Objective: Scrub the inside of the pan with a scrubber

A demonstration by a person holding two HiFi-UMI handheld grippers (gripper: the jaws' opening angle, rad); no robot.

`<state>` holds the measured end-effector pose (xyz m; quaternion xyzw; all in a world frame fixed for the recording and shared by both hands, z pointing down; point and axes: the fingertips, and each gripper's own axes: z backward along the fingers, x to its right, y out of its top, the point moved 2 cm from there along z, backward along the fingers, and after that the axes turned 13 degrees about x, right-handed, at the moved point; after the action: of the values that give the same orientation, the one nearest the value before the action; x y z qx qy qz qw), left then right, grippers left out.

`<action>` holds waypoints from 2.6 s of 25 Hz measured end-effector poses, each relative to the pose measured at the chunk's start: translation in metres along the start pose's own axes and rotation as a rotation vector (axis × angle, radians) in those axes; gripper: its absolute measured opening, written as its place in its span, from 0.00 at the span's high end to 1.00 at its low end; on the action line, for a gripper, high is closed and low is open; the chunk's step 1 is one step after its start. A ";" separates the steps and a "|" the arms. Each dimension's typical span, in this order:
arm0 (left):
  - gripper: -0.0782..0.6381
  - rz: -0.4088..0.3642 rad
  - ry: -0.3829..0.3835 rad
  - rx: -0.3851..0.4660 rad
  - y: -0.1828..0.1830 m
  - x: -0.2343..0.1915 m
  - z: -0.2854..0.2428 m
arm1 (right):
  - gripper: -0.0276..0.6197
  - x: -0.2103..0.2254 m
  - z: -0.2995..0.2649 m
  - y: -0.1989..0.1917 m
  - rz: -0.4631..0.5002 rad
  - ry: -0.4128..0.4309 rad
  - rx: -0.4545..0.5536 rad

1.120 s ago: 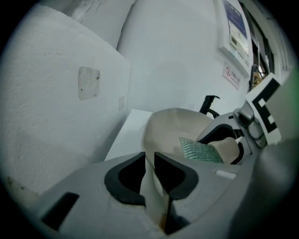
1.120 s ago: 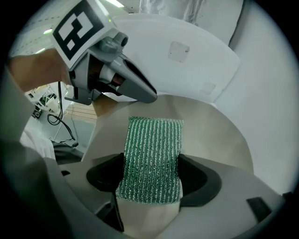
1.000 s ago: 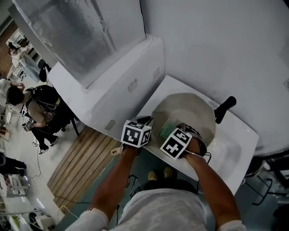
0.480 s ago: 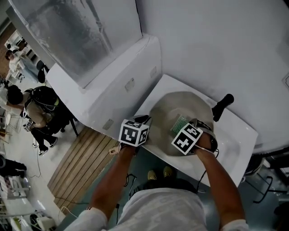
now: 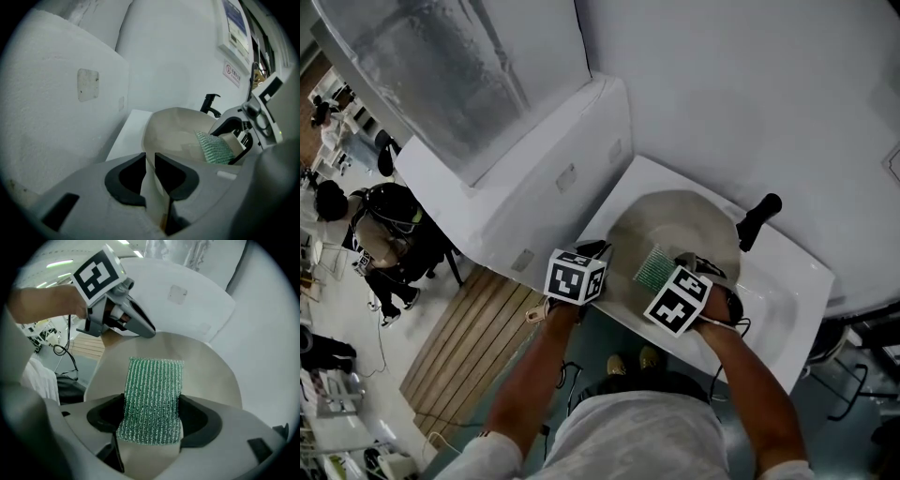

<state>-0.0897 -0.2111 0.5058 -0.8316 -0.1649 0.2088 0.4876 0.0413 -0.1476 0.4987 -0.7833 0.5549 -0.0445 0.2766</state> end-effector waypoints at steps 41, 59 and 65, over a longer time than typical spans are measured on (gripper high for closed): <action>0.71 -0.067 -0.027 0.486 0.113 0.045 0.077 | 0.41 0.054 0.105 0.057 -0.302 -0.214 0.591; 0.83 -0.188 -0.114 0.902 0.201 0.124 0.186 | 0.41 0.045 0.240 0.115 -0.370 -0.231 1.312; 0.85 -0.187 -0.112 0.912 0.198 0.128 0.189 | 0.41 0.038 0.253 0.114 -0.349 -0.244 1.385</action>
<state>-0.0614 -0.1026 0.2252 -0.5015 -0.1569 0.2596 0.8102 0.0548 -0.1110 0.2213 -0.5046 0.2315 -0.3415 0.7584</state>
